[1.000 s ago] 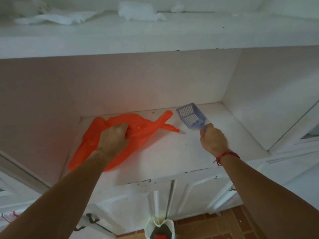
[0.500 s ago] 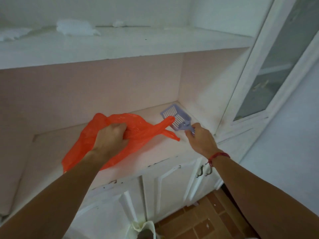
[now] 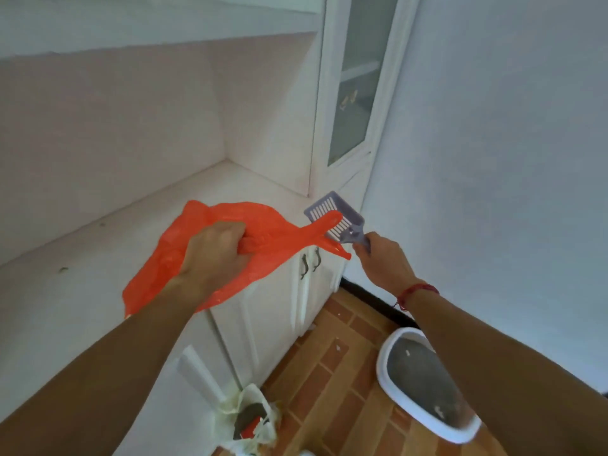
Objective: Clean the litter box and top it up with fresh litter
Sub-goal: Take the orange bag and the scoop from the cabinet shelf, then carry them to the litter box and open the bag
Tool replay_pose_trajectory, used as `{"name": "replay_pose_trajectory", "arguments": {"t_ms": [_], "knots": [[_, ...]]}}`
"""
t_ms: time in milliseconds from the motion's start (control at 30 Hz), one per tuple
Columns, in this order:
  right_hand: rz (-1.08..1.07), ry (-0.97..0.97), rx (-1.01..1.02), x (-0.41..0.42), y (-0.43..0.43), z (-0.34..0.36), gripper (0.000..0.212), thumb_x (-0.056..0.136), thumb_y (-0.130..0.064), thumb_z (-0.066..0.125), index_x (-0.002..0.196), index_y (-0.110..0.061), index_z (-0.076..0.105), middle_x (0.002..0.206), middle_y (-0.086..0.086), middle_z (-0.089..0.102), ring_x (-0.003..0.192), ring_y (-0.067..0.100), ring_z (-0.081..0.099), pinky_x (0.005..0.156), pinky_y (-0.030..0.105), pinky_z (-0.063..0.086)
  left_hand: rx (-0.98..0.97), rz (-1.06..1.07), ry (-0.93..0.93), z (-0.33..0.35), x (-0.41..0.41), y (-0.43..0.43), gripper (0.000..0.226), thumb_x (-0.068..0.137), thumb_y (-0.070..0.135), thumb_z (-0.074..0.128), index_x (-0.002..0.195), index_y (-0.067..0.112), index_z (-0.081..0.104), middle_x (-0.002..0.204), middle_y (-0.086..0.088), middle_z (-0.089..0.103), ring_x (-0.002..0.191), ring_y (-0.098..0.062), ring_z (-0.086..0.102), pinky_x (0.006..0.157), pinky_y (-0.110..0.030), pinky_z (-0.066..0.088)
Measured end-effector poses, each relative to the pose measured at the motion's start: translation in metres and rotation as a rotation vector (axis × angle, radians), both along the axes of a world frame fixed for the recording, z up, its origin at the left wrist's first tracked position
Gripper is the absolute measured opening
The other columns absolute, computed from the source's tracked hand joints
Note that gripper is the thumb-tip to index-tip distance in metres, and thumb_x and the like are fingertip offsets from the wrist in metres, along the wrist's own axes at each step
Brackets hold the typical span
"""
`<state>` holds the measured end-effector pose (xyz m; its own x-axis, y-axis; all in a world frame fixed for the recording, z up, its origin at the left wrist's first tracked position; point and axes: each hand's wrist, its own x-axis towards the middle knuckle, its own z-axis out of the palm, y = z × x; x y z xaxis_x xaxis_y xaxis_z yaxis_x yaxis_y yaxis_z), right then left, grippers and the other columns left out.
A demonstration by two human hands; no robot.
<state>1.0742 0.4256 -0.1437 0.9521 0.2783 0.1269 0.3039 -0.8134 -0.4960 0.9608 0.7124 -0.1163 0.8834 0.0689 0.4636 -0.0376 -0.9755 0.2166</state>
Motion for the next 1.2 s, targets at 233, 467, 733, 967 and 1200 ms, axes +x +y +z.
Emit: {"name": "replay_pose_trajectory", "arguments": {"t_ms": [233,467,733,967,1200], "knots": [[-0.306,0.001,-0.114,-0.061,-0.113,-0.016,0.032,0.103,-0.036,0.039,0.109,-0.01,0.055,0.097,0.005,0.064,0.075,0.019,0.052,0.066,0.028,0.039,0.005,-0.228,0.02,-0.017,0.016,-0.085,0.018,0.075,0.014,0.068,0.067,0.011,0.052,0.067,-0.009,0.061,0.063,-0.034,0.059,0.056,-0.035,0.039],[-0.521,0.061,-0.131,-0.118,-0.225,-0.023,0.028,0.103,-0.031,0.039,0.109,-0.007,0.053,0.103,0.013,0.065,0.085,0.031,0.058,0.066,0.03,0.034,0.007,-0.423,0.084,-0.035,0.033,-0.18,0.014,0.075,0.018,0.061,0.066,0.011,0.053,0.067,-0.011,0.062,0.063,-0.036,0.059,0.055,-0.036,0.039],[-0.647,0.19,-0.073,-0.161,-0.331,-0.051,0.024,0.101,-0.03,0.041,0.095,-0.008,0.049,0.095,0.014,0.064,0.081,0.033,0.057,0.065,0.036,0.039,0.0,-0.479,0.243,-0.058,0.023,-0.278,0.02,0.075,0.01,0.068,0.067,0.012,0.05,0.068,-0.007,0.059,0.063,-0.032,0.056,0.056,-0.036,0.038],[-0.638,0.241,-0.062,-0.163,-0.389,-0.061,0.022,0.102,-0.031,0.039,0.092,-0.013,0.046,0.087,0.007,0.057,0.073,0.025,0.05,0.06,0.033,0.036,0.079,-0.416,0.329,-0.076,0.023,-0.33,0.018,0.08,0.015,0.066,0.07,0.014,0.051,0.072,-0.006,0.062,0.065,-0.032,0.058,0.058,-0.041,0.049],[-0.577,0.274,-0.055,-0.137,-0.409,-0.081,0.021,0.102,-0.031,0.04,0.093,-0.013,0.045,0.084,0.002,0.052,0.071,0.023,0.048,0.049,0.025,0.027,0.096,-0.365,0.418,-0.102,0.032,-0.344,0.02,0.077,0.011,0.067,0.069,0.015,0.049,0.07,-0.005,0.06,0.065,-0.032,0.057,0.056,-0.038,0.044]]}}
